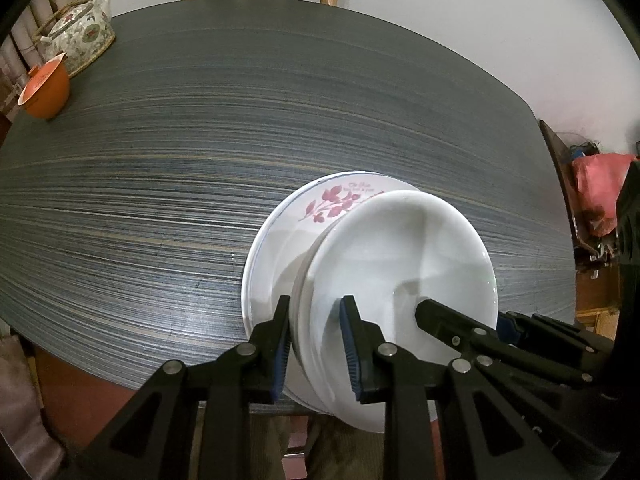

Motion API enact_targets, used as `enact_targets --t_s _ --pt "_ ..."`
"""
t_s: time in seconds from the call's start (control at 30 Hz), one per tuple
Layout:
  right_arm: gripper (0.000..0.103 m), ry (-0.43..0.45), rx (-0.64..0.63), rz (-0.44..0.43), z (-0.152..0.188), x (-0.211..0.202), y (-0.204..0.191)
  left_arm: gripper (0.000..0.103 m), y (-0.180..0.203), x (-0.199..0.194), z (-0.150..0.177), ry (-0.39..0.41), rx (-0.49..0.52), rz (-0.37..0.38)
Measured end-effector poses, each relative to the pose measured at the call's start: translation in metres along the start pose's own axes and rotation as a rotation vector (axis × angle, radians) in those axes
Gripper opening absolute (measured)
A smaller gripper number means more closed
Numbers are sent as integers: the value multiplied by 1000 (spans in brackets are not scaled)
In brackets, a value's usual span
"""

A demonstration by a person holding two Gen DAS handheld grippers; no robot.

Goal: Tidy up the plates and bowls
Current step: 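Lower the nested bowls onto the pink-flower plate stack with both tools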

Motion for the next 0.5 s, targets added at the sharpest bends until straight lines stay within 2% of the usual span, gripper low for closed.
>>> enact_targets --t_s 0.5 --pt "27 60 13 5 9 -4 0 24 -4 -6 15 72 6 24"
Point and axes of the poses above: each gripper's, at about its wrist camera, not at the fingertips, and x roughly the way its jaws point, y to its right, z to its underside, the point moved 6 cm from there along x, roughly the way its jaws point, and after that the axes turned 15 degrees about -x, right-handed, at the moved point
